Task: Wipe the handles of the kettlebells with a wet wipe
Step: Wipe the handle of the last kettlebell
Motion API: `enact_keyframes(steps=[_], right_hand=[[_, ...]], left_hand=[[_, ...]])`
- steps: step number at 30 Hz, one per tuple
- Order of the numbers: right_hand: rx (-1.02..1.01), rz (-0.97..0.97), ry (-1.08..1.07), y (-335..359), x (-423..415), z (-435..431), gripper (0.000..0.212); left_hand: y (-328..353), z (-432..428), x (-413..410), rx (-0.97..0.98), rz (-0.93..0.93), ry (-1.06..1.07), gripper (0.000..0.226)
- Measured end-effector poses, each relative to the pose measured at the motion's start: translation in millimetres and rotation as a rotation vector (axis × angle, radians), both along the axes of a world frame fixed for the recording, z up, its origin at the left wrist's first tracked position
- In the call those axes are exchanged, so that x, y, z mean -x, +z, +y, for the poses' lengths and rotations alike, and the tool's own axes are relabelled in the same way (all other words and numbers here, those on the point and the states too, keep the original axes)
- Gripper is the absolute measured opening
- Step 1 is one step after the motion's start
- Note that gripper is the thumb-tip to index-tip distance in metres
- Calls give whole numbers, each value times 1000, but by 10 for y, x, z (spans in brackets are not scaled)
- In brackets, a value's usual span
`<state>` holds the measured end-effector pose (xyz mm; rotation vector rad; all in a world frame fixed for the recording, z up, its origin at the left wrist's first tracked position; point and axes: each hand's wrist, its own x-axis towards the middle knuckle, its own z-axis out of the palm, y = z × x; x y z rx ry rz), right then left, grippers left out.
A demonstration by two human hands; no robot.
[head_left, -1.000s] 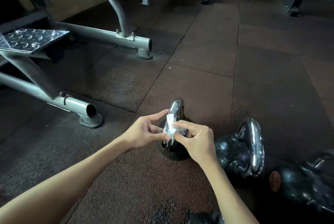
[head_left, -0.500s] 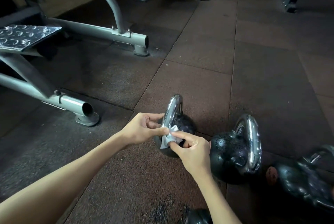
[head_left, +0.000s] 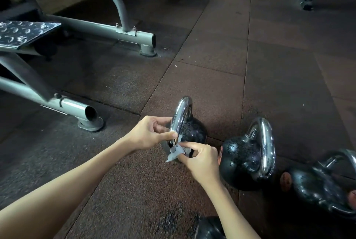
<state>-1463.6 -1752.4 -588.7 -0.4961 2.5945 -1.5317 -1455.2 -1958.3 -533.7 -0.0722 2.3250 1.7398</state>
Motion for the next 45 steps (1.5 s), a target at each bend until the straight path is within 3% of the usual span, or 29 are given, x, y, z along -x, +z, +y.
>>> enact_keyframes(steps=[10,16,18,21,26,29,32,36,45], right_hand=[[-375,25,-29,-72,294,33,29],[28,-119,-294,208,589,500,27],[112,-150,-311,298,590,585,25],[238,-174,-309,468,584,628,23],[408,-237,-176,753,443,462,18],[455,-207,-134,861,400,345,23],[398,-109,-106,914,395,239,25],[289,1,-8,941,391,111,22],[193,125,-36,1000,487,-134,13]], left_hand=[[92,115,89,113,-16,18,27],[196,481,417,350,-72,107,5],[243,520,484,410,-103,110,10],[340,497,391,360,-130,114,6],[324,472,44,435,68,277,31],[543,435,-45,147,14,357,29],[780,425,-98,-61,-122,206,29],[766,333,-142,-69,-191,114,25],[706,139,17,-63,-98,155,25]])
